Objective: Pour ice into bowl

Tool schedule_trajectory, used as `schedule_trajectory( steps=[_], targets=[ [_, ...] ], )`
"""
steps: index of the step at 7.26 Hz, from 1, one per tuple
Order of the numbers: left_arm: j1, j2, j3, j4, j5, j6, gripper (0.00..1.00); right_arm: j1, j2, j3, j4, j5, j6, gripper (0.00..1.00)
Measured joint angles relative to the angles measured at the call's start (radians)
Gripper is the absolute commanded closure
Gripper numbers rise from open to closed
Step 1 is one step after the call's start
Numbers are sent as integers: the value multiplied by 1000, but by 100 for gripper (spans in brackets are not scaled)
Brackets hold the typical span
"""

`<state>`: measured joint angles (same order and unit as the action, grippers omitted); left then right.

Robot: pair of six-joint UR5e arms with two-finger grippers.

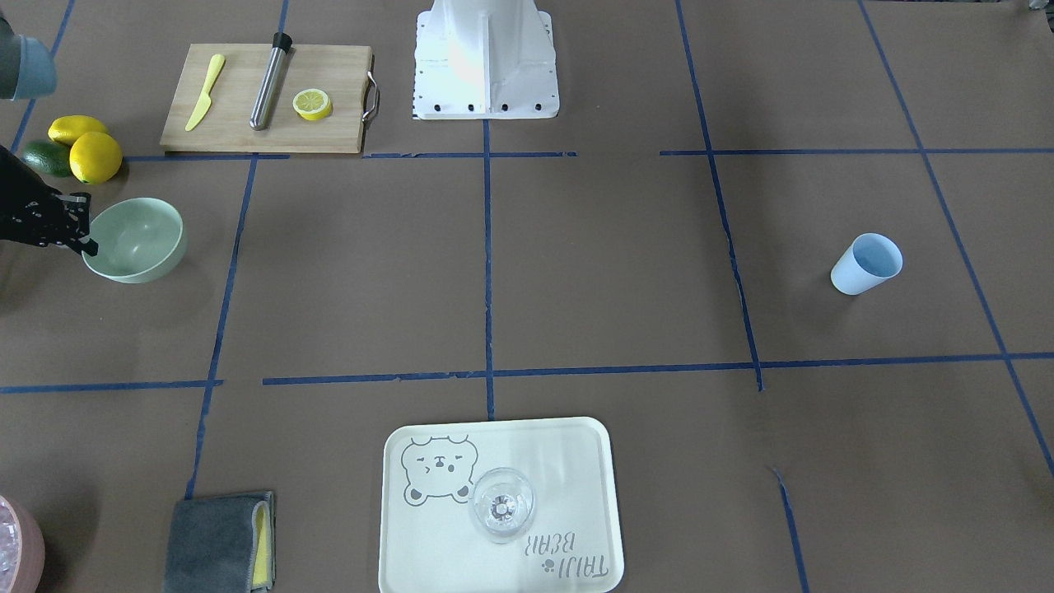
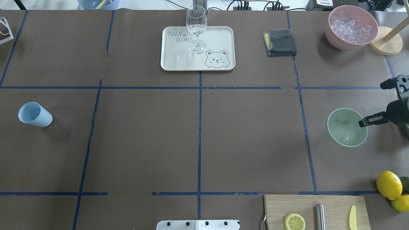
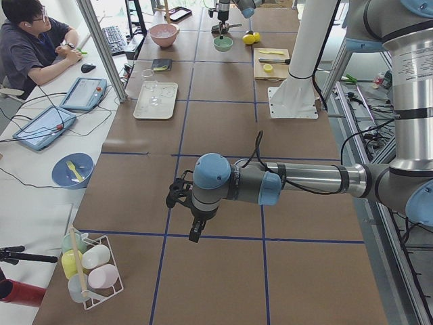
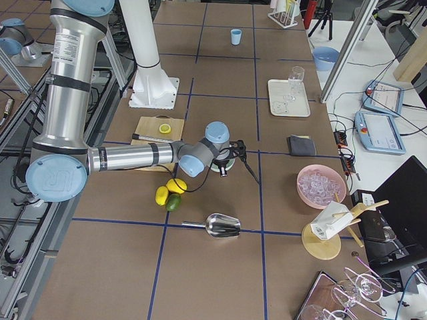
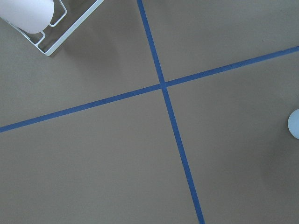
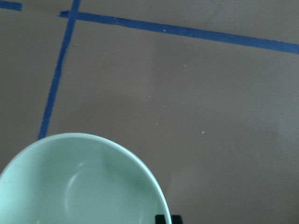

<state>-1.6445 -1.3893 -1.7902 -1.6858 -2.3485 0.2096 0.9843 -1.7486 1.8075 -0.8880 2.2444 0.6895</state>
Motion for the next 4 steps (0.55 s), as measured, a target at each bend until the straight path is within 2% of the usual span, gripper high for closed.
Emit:
schedule_trajectory(
  steps=[2,4],
  targets=[
    [0,2,0,0,0,0,0,-5,77,41,-9,43,149,100],
    [0,3,-1,0,0,0,0,-61,217,50,-73,35,303,100]
  ],
)
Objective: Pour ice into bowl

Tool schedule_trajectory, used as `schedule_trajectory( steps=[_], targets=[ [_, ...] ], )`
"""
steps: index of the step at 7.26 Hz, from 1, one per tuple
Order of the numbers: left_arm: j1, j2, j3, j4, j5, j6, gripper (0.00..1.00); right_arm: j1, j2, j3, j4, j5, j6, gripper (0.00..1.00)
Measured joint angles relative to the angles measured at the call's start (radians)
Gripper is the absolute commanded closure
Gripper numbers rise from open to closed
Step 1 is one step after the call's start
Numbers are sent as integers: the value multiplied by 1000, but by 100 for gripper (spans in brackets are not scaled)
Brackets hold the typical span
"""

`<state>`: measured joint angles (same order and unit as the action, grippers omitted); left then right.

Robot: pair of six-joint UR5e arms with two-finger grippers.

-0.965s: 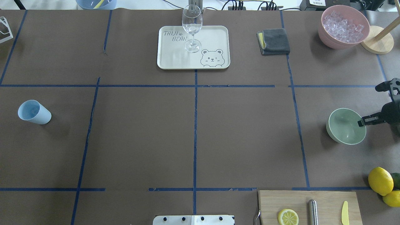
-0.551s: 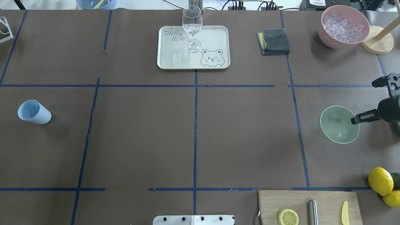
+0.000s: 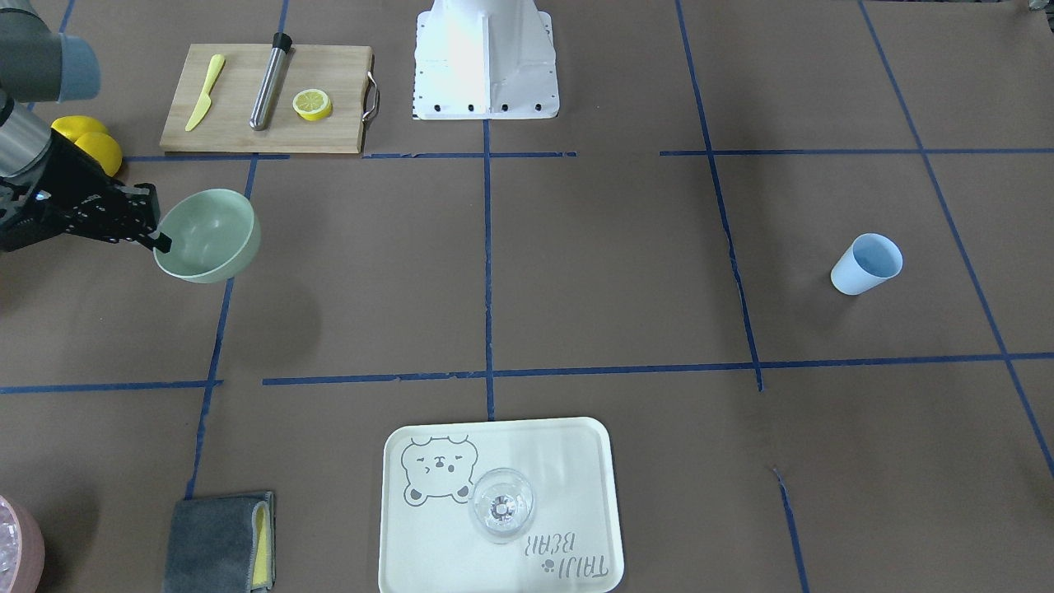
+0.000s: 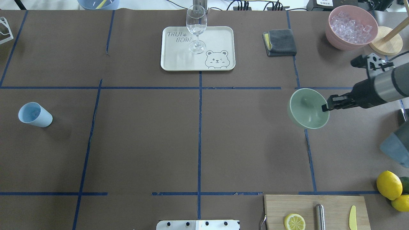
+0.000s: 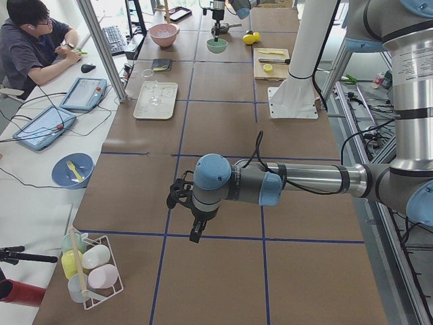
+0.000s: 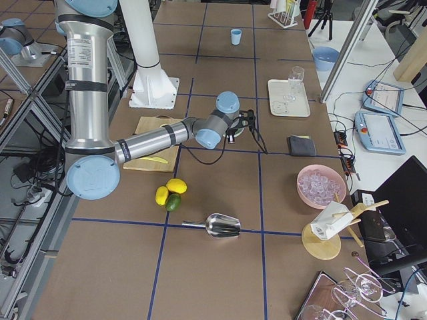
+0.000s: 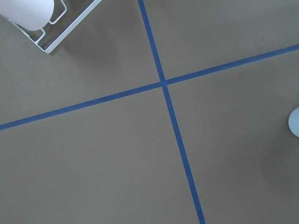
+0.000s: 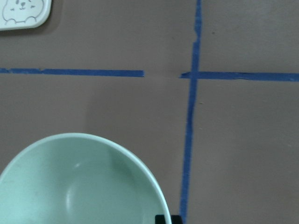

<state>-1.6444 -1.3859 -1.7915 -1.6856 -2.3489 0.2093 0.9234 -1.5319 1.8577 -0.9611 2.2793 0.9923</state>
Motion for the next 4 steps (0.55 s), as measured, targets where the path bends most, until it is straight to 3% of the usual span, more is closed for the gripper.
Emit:
schedule_trajectory(
  steps=[2,4],
  targets=[
    [0,1,0,1,-9,-1,0,-112,171,0,-151,-104,110,100],
    [0,2,1,1,-32,-1,0,-240,367,-12,-373,-214,207,100]
  ],
)
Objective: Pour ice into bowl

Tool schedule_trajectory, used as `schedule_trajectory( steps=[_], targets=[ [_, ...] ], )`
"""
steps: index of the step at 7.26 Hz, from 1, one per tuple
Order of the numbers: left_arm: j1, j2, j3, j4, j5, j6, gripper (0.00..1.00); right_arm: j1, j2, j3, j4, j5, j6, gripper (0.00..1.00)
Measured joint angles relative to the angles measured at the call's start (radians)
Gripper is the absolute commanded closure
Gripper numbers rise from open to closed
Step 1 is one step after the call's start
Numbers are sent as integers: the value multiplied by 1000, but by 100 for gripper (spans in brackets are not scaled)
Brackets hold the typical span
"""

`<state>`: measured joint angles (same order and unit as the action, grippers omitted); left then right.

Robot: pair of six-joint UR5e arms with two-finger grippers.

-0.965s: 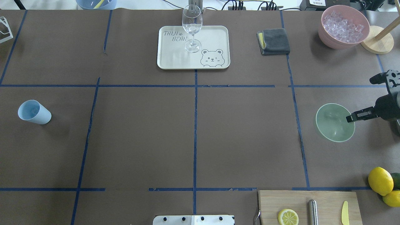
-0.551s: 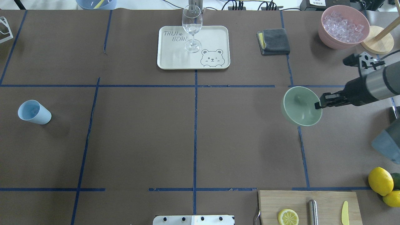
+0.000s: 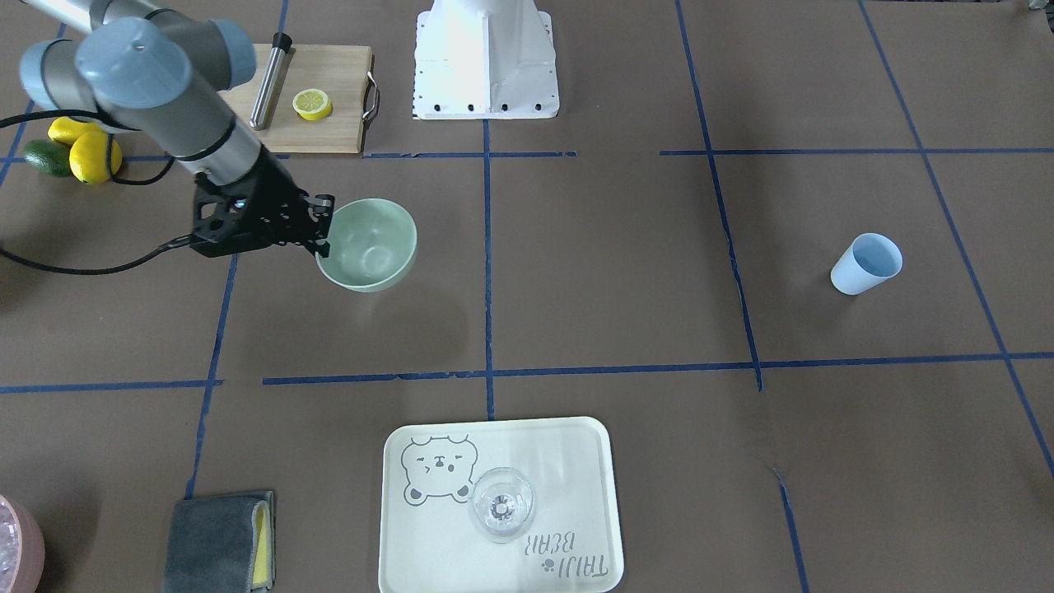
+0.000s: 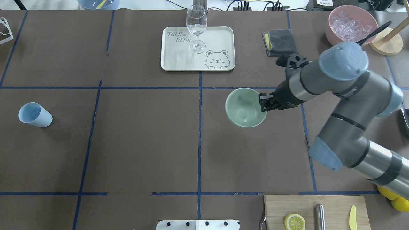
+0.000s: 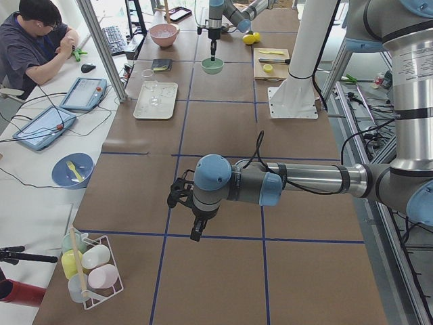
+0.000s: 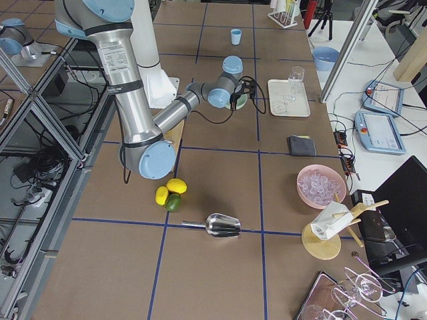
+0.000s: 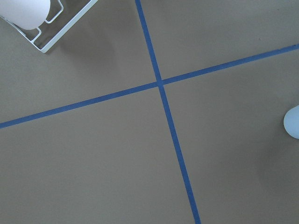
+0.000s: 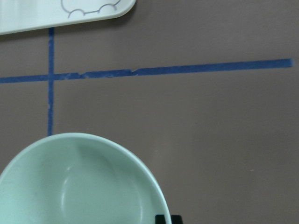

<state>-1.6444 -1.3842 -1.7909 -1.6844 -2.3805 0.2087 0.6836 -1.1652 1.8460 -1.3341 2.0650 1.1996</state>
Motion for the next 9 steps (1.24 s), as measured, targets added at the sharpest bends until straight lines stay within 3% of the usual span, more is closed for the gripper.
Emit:
schedule_trajectory(
  steps=[2,4,7,9],
  targets=[
    [0,1,1,0,-4,0,0,-103,216,-102,-158,-93,90,100],
    [0,1,2,0,-5,0,0,-152,343,-243,-182,-137,126,100],
    [0,0,2,0,-6,0,0,-178,367,-300,-165,-171,131,100],
    [1,0,2,0,-6,0,0,-195,368,-343,-89,-186,146,100]
  ],
)
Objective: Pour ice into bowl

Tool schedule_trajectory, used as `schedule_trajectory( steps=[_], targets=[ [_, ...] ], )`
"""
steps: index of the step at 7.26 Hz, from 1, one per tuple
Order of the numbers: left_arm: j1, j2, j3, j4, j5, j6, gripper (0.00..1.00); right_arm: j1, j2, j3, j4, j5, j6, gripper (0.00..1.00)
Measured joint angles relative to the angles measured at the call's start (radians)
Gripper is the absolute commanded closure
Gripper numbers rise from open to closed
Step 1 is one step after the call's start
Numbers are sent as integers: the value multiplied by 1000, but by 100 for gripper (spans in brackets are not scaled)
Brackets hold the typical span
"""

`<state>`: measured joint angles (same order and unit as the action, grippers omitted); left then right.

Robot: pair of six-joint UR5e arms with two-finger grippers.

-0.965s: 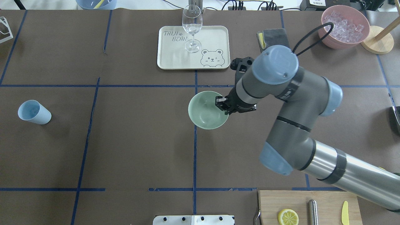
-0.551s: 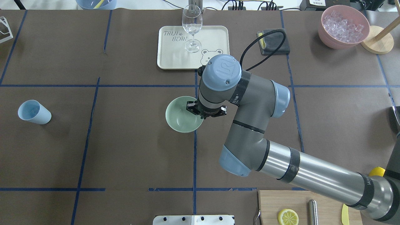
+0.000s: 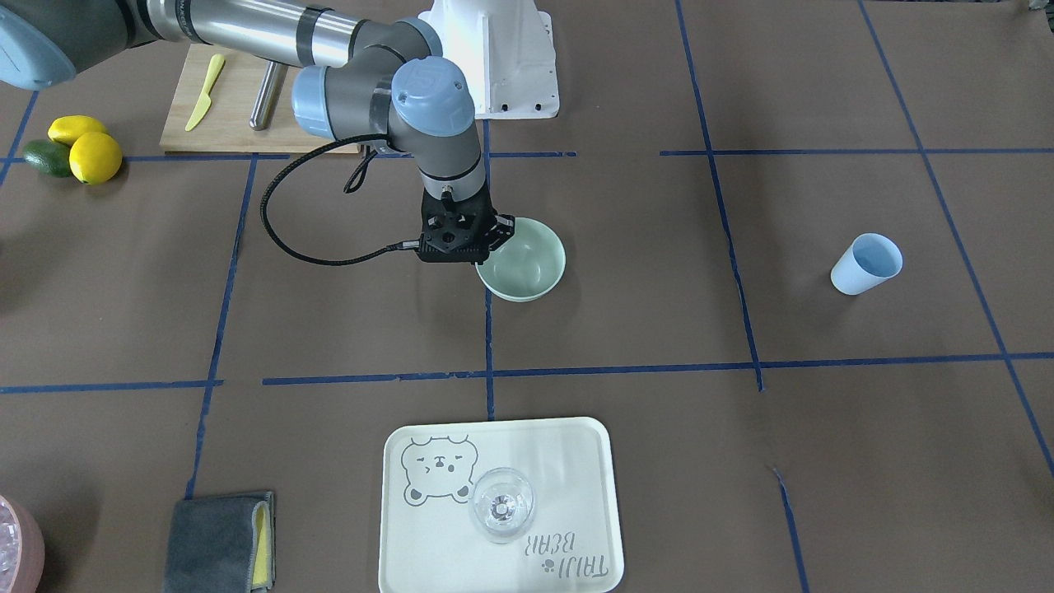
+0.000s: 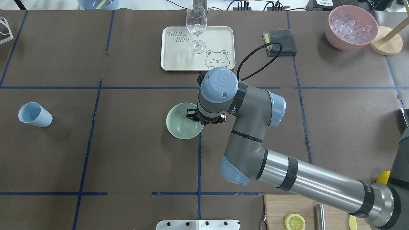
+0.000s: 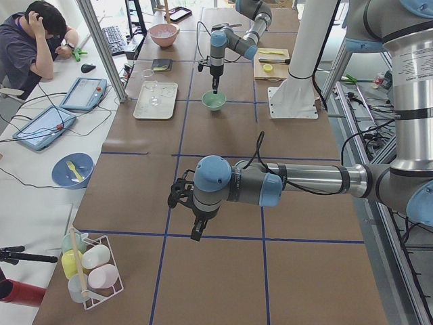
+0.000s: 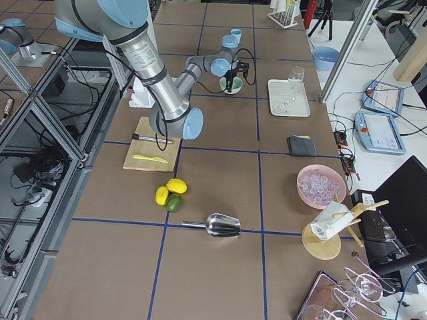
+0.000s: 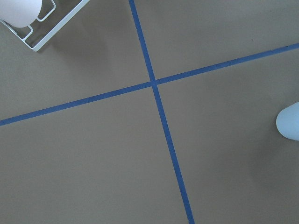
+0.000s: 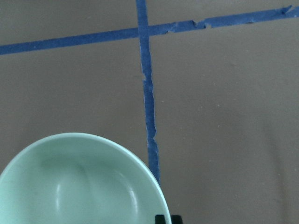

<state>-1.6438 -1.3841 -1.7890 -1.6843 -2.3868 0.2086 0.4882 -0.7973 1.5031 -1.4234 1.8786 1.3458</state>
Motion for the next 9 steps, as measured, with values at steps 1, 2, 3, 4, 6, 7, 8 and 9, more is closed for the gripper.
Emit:
schedule_trajectory(
  steps=[1,2,3,4,6,7,8,9],
  targets=[
    [0,0,0,0,0,0,0,-5,1,-12,26,-2,7,100],
    [0,0,0,-1,0,0,0,-8,1,-16,38,-2,11,89],
    [0,0,0,0,0,0,0,-9,2,-17,42,-3,12,1],
    [0,0,0,0,0,0,0,-11,1,-17,44,-4,12,0],
    [0,0,2,0,0,0,0,-8,-2,-5,43,-26,4,0],
    [0,0,8,0,0,-1,0,15,-7,5,38,-32,-7,0],
    [1,0,10,2,0,-1,0,64,-15,14,14,-15,-57,0],
    [1,-1,10,2,0,-1,0,134,-36,32,-30,29,-168,0]
  ],
)
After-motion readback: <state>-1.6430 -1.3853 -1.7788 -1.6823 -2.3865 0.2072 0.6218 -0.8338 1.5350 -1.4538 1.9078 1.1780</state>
